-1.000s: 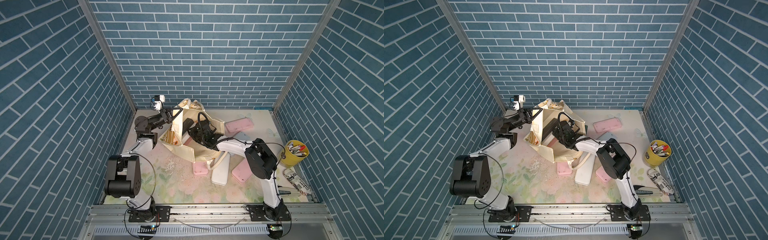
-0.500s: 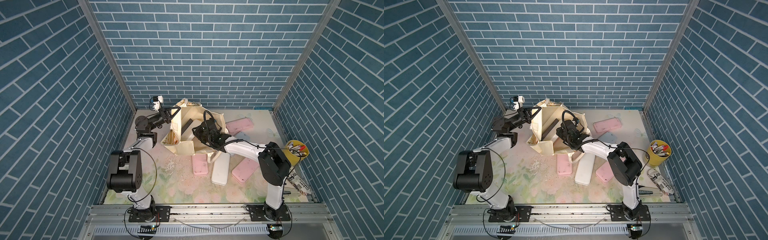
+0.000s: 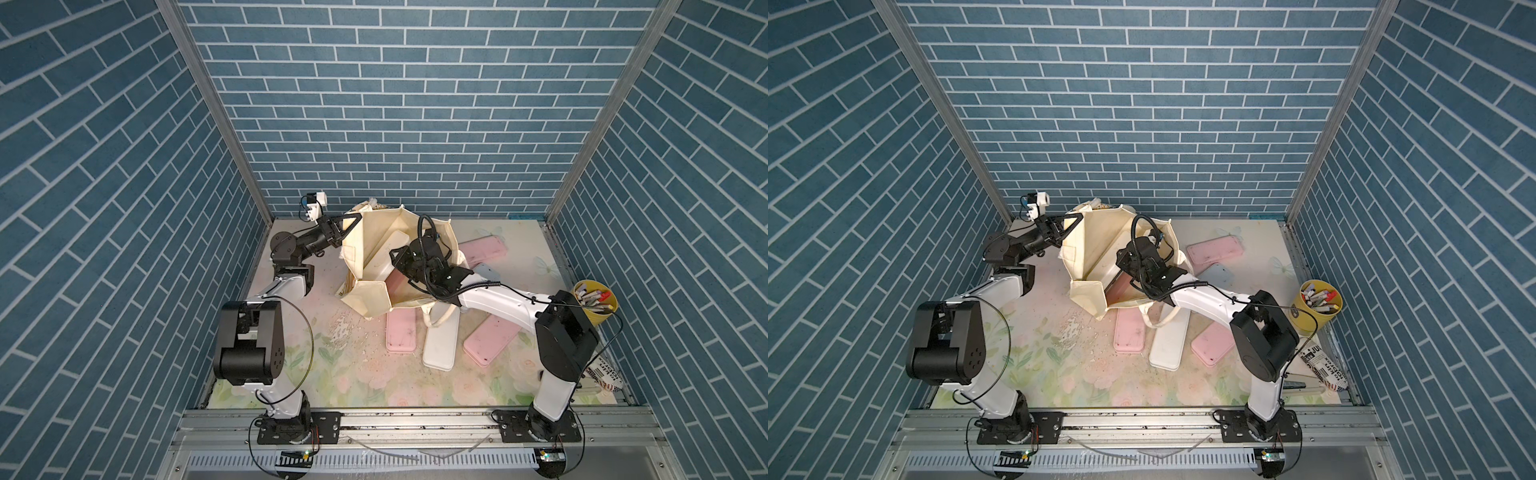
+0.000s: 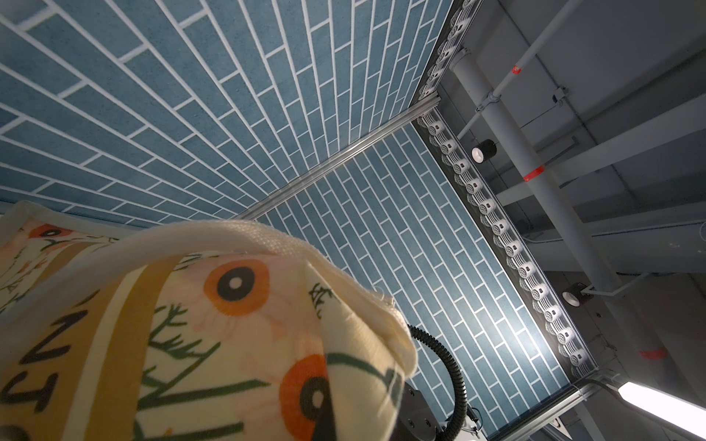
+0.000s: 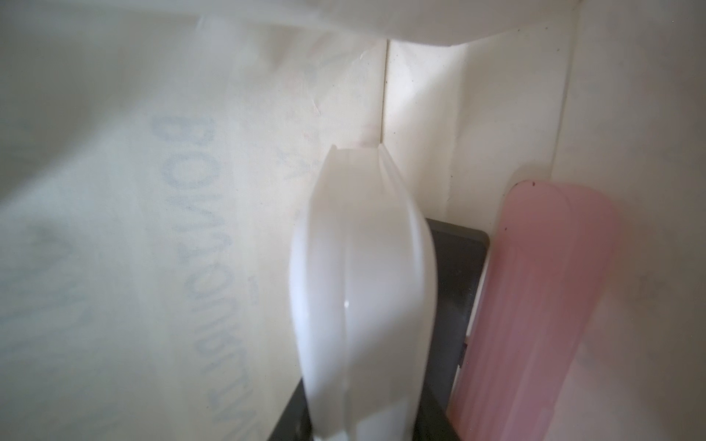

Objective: Take out the pencil case from the canvas bag
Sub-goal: Pick up the pencil case from the canvas bag, then place the pencil case at the center of the board.

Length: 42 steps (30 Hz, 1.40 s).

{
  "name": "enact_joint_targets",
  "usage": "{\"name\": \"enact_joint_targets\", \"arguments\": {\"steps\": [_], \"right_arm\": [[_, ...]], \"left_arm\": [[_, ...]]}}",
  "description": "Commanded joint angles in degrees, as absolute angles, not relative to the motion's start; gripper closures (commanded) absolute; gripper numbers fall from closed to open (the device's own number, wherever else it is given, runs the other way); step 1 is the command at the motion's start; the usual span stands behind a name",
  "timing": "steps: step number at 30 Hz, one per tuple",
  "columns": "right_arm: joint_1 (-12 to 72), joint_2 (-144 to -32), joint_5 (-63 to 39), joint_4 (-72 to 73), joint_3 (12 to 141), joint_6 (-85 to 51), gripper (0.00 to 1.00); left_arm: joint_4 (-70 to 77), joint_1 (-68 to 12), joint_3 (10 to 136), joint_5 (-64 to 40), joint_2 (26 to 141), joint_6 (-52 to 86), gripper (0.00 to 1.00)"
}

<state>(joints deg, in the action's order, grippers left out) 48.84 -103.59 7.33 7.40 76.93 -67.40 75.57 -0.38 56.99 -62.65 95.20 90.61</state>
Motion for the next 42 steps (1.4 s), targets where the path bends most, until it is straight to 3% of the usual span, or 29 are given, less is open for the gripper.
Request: {"name": "enact_joint_targets", "arguments": {"steps": [1, 26, 34, 42], "right_arm": [[48.3, -101.5, 9.4, 8.6, 76.9, -64.1, 0.81], [51.7, -111.8, 6.0, -3.9, 94.8, -46.5, 0.84], [54.0, -107.4, 9.6, -1.0, 92.8, -40.1, 0.87], [54.1, -99.5, 11.0, 10.7, 82.7, -37.6, 0.91]], "left_arm": [[80.4, 0.0, 59.2, -61.1, 94.3, 90.4, 0.95], [80.1, 0.0, 58.9, -60.1, 94.1, 90.6, 0.96], [79.7, 0.4, 58.8, -59.8, 94.1, 90.5, 0.96], [79.7, 1.3, 58.6, -59.4, 94.0, 90.5, 0.96]]}}
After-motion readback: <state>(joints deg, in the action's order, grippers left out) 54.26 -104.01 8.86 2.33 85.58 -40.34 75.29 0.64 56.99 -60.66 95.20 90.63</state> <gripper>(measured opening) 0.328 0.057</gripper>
